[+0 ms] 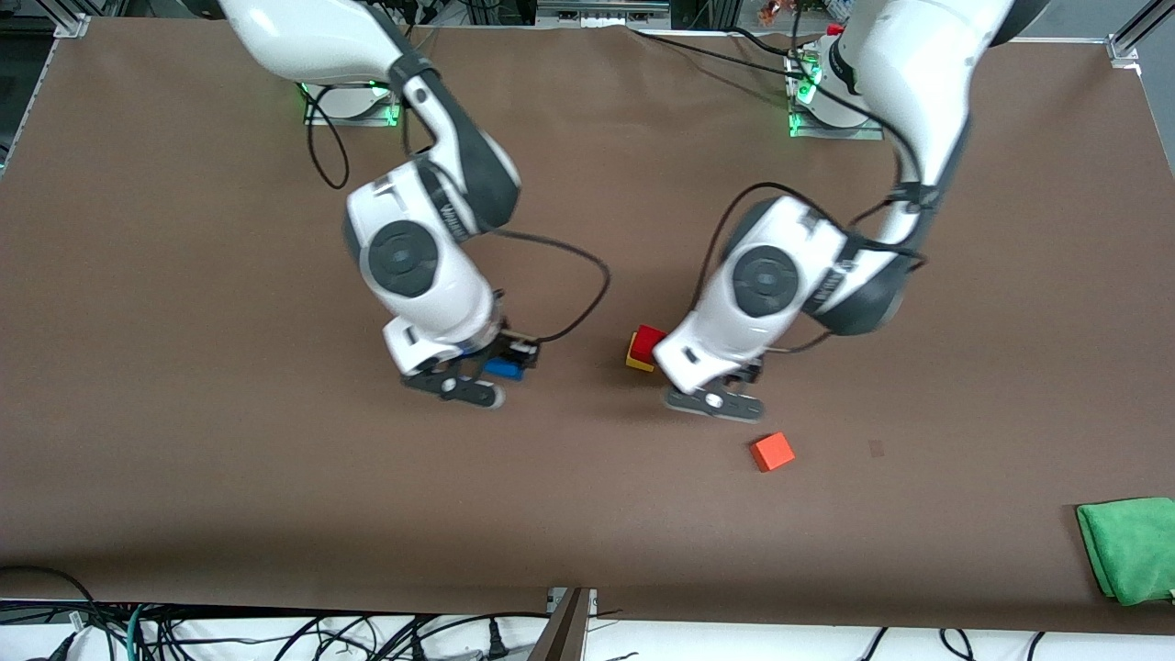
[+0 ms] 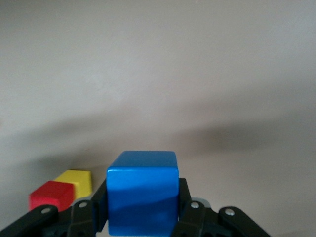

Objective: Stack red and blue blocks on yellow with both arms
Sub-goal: 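Lower the red block onto the yellow block and open the left gripper, then lower the blue block onto the red block while the left gripper withdraws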

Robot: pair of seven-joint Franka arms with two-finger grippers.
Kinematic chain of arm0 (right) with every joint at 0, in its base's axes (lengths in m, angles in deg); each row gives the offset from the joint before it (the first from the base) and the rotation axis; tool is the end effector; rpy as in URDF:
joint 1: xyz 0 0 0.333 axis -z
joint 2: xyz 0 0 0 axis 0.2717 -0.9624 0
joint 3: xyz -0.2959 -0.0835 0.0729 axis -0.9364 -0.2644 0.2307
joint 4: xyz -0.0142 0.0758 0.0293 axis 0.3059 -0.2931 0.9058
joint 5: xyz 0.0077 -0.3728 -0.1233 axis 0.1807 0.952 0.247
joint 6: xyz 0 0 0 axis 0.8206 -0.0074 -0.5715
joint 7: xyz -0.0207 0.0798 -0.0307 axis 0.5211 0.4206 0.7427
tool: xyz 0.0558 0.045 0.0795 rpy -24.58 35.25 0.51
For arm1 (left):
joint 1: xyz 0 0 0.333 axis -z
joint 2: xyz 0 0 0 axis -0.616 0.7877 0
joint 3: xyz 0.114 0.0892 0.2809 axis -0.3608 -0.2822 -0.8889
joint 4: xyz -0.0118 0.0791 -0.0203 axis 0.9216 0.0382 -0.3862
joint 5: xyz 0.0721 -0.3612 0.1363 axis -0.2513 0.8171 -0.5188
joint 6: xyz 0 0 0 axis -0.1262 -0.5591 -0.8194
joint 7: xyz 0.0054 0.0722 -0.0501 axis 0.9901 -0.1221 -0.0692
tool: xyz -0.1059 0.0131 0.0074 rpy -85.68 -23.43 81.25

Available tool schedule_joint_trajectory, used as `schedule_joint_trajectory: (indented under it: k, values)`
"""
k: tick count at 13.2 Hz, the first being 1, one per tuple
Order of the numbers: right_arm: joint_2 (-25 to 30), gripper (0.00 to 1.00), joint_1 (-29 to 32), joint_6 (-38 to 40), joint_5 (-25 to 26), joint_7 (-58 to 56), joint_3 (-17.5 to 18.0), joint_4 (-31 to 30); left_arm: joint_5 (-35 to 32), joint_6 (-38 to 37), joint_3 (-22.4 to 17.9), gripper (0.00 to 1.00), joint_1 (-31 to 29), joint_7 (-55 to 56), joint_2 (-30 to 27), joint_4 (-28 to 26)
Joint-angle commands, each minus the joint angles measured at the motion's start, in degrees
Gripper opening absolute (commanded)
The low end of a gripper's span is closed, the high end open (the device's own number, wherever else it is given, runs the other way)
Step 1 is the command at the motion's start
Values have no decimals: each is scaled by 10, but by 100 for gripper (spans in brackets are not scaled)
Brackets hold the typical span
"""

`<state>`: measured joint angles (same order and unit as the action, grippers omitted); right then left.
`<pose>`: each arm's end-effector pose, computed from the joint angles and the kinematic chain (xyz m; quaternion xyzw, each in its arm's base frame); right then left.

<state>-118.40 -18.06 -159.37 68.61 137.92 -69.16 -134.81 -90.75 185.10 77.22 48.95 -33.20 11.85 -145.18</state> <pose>0.6291 0.4235 0.3744 -0.9866 0.1520 0.0030 0.0588 0.6686 -0.3115 0.3647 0.9985 -0.0469 0.0110 0.0255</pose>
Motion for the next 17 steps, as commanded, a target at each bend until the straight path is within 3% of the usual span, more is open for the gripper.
schedule_joint_trajectory:
  k: [1,5,7,11,13,17]
  values:
    - [-28,35,-47,-38,13,99,-6,20,13,-53,6,100,-44,-25,-45,-3]
    - [-67,35,-113,-142,15,251,-6,37,29,-145,-15,100,-120,-220,-131,-7]
    - [-105,35,-128,-156,15,287,-9,77,83,-196,-107,100,-110,-265,-187,-23]
    - [-117,37,-150,-168,38,319,-12,85,106,-279,-178,100,-108,-274,-273,-42]
    - [-118,40,-150,-168,47,320,-12,84,106,-289,-187,100,-108,-267,-295,-58]
    - [-123,55,-150,-169,55,320,-13,84,121,-289,-186,100,-121,-263,-281,-61]
